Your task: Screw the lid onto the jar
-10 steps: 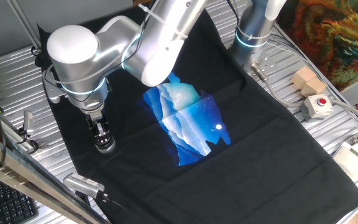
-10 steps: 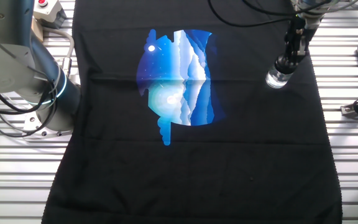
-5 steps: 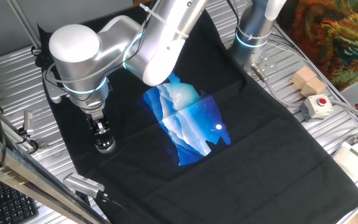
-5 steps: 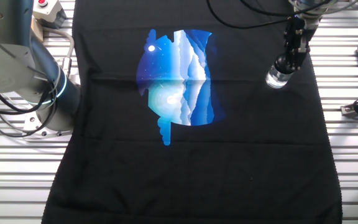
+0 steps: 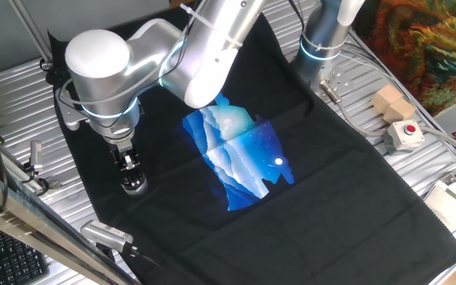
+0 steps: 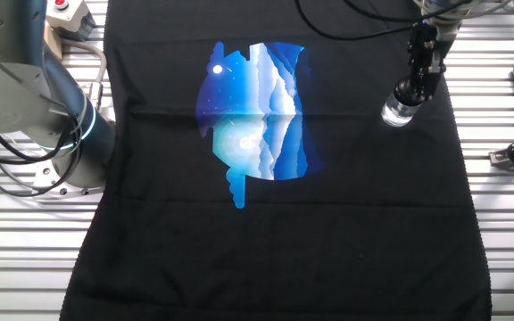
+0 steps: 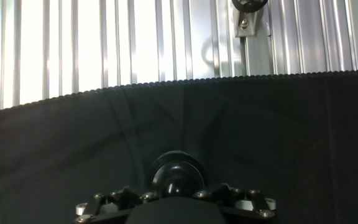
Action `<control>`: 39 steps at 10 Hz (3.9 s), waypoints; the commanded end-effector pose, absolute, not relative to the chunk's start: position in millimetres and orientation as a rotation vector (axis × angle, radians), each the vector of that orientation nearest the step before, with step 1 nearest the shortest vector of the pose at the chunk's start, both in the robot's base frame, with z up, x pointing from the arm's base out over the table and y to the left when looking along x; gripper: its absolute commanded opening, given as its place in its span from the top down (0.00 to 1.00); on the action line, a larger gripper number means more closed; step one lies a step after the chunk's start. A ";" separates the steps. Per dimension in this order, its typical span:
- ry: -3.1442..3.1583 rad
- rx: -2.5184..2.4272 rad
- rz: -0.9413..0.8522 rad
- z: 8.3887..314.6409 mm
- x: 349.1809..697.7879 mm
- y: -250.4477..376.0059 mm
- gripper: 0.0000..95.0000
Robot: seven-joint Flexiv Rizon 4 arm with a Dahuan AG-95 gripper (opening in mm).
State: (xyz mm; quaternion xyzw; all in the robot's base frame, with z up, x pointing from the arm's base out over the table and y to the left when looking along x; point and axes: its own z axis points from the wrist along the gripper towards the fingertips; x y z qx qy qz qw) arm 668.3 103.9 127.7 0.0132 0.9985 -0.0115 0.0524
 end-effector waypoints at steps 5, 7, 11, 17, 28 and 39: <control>3.100 0.066 -0.009 197.6 648.6 112.4 0.20; 3.105 0.048 0.005 212.6 626.8 107.8 0.20; 3.121 -0.048 -0.023 222.6 602.8 103.5 0.20; 3.121 -0.096 -0.020 224.2 601.9 104.1 0.20; 3.121 -0.093 -0.011 226.1 600.6 105.0 0.20; 3.122 -0.093 -0.012 226.1 600.5 104.9 0.20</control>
